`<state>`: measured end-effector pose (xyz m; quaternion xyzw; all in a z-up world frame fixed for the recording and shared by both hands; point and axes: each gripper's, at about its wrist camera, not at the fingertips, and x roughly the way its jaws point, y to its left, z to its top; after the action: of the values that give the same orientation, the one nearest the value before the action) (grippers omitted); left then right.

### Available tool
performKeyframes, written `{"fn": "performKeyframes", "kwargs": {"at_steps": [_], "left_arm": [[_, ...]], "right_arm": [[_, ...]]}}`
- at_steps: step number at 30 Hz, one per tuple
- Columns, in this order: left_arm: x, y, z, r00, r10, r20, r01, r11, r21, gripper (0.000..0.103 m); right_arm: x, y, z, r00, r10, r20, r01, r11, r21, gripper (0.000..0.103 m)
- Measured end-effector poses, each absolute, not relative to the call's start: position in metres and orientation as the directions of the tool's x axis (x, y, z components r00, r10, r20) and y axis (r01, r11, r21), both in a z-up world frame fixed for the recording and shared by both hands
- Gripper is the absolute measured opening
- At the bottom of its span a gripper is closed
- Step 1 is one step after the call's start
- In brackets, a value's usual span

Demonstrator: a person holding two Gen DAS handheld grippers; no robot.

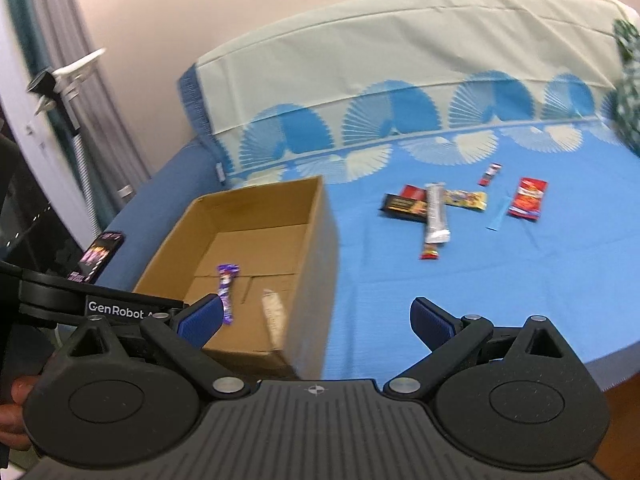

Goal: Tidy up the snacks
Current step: 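Move both tools back over the remaining snacks on the bed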

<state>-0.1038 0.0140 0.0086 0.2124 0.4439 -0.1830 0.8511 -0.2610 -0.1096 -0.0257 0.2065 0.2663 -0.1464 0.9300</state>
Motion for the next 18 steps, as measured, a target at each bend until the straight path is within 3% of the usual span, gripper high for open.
{"fn": "performKeyframes", "kwargs": {"at_steps": [18], "left_arm": [[-0.085, -0.139, -0.033, 0.464, -0.136, -0.875, 0.662, 0.709, 0.241, 0.103]], "right_arm": [[-0.264, -0.239, -0.060, 0.734, -0.301, -0.608, 0.582, 0.740, 0.336, 0.099]]}}
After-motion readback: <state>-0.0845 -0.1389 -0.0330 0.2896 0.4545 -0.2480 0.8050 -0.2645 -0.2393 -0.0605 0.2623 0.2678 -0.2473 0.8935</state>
